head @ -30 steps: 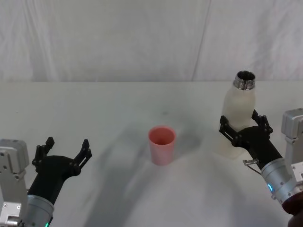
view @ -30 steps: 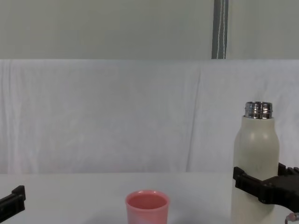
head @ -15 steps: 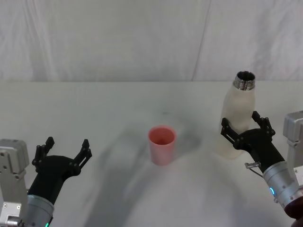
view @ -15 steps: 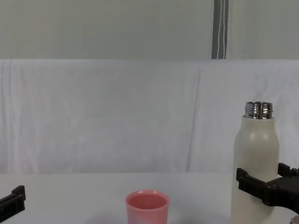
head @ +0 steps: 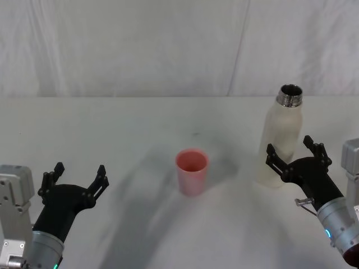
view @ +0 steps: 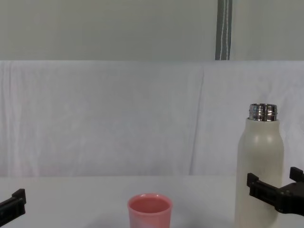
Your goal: Grasp the thermos with one hand and pour water into the cup lid.
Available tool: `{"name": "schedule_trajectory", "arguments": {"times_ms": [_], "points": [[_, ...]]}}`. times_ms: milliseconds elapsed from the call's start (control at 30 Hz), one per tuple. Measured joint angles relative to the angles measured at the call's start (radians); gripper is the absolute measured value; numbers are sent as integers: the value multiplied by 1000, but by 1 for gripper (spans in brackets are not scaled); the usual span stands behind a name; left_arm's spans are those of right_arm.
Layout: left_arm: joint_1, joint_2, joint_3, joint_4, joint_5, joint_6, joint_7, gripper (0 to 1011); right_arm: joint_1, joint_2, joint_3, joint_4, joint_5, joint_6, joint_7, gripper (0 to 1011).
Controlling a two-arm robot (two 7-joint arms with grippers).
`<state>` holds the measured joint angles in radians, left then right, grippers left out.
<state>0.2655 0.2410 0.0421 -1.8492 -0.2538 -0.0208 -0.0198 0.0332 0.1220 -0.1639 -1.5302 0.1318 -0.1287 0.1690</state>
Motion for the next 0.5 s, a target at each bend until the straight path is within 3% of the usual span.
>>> {"name": "schedule_trajectory", "arguments": {"times_ms": [500], "points": [[0, 0, 0, 0, 0, 0, 0, 1001, -88, 45, 1, -93, 13, 10, 40, 1001]]}}
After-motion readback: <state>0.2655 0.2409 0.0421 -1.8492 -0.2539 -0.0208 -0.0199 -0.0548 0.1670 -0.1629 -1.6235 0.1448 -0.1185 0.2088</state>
